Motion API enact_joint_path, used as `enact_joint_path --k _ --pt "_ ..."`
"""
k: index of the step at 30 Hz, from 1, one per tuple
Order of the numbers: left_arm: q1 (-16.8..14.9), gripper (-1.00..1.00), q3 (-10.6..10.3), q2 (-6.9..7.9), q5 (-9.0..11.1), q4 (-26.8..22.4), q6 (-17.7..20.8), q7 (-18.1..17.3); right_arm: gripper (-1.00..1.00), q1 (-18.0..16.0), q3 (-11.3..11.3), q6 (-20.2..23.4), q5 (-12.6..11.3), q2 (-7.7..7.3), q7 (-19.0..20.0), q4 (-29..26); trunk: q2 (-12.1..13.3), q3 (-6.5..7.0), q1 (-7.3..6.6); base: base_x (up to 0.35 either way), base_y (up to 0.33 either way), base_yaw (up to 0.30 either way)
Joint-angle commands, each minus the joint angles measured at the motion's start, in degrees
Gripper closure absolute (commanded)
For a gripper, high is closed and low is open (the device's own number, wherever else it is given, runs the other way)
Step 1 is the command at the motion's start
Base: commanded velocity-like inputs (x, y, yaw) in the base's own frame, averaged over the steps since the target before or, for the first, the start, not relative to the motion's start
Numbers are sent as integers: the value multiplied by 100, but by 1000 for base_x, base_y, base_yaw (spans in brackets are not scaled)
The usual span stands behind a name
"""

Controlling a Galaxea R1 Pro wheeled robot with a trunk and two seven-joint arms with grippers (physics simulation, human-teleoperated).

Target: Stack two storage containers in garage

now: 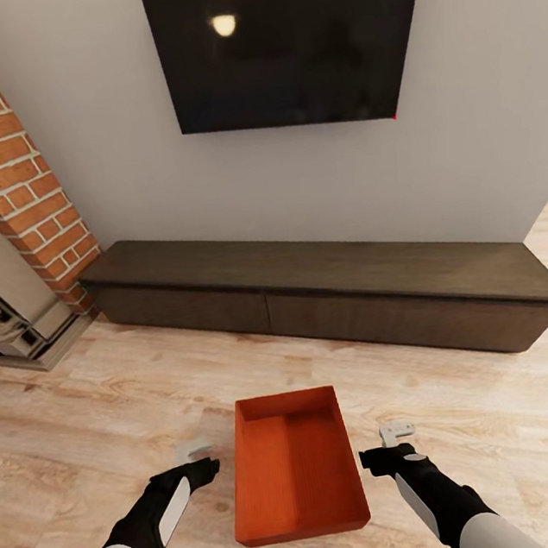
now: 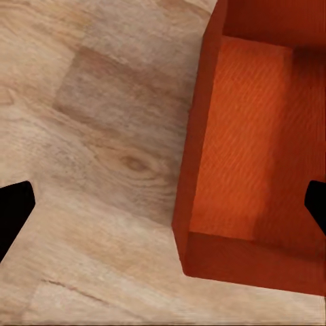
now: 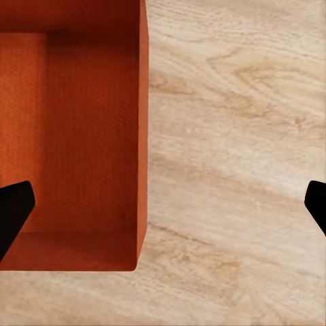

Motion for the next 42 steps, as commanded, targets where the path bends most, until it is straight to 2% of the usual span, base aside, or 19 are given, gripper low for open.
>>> enact_joint_path --k 1,3,8,12,13,14,19,22,27,32,42 --pt "-4 -100 -43 34 45 49 36 55 -100 -2 35 33 -30 -1 -37 -11 -2 -14 -1 0 0 0" --pt "-32 -100 -32 104 23 66 84 57 -100 0 36 36 -29 6 -37 -10 -2 -33 -1 0 0 0" --pt "-99 -100 -38 69 40 59 17 41 -100 3 40 33 -30 9 -37 -6 -2 -79 -1 0 0 0" --pt "-99 -100 -47 44 45 271 -278 35 -100 2 36 9 -30 15 -37 19 -2 -117 -1 0 0 0" --pt "-99 -100 -58 16 38 404 -470 36 -100 1 36 -24 -27 17 -37 228 -2 -126 -1 0 0 0" --pt "-99 -100 -56 8 37 418 -506 35 -100 2 38 -32 -19 14 -36 319 -2 -135 -1 0 0 0" --pt "-101 -100 -61 -91 16 385 -547 52 -100 -1 35 -44 -11 -4 -23 447 -2 -182 -1 0 0 0" --pt "-100 -100 -139 -156 -57 426 -557 64 -100 -1 34 -46 -8 -15 -19 456 -2 -210 -1 0 0 0" --pt "-99 -100 -227 -175 -256 474 -565 105 -100 -2 37 17 -11 62 -22 118 -2 -257 -1 0 0 0" --pt "-99 -100 -234 -198 -310 478 -566 120 -100 -2 46 0 5 204 -27 31 -2 -303 -1 0 0 0" --pt "-99 -100 -228 -194 -295 487 -567 152 -100 -2 42 14 26 192 -28 7 -2 -397 -1 0 0 0"
